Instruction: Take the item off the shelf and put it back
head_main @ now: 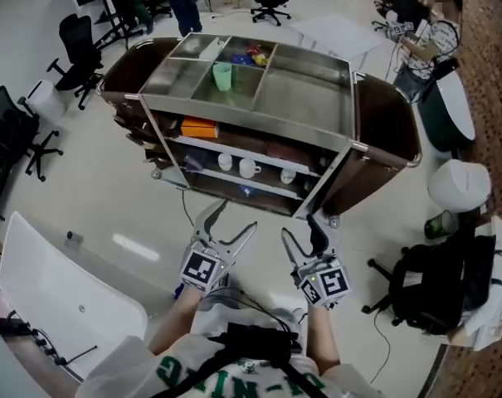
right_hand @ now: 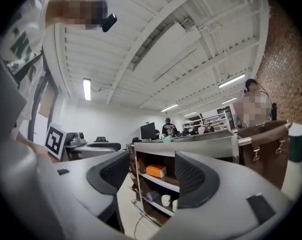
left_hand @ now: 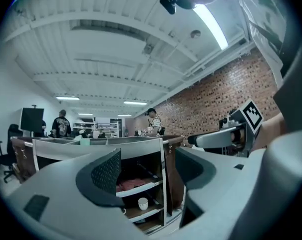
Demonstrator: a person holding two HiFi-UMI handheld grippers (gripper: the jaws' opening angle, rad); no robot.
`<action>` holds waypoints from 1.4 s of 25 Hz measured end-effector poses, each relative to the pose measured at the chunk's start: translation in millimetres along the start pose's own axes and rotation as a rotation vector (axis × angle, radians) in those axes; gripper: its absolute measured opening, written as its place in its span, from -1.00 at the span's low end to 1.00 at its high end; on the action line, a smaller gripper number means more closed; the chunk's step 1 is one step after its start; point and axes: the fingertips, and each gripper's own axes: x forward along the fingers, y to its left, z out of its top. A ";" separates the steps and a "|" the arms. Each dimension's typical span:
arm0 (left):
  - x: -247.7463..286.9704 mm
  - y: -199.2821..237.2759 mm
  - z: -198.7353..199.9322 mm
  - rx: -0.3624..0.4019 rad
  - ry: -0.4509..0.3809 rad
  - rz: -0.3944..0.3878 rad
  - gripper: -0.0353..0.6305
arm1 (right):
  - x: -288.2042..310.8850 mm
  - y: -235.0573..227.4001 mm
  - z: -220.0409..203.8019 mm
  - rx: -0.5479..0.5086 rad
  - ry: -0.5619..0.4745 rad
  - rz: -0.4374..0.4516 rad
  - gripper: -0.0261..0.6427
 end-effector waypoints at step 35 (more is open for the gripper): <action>24.0 117.8 -100.6 -0.063 0.017 0.018 0.06 | 104.5 5.7 -43.2 -0.119 0.014 -0.059 -0.07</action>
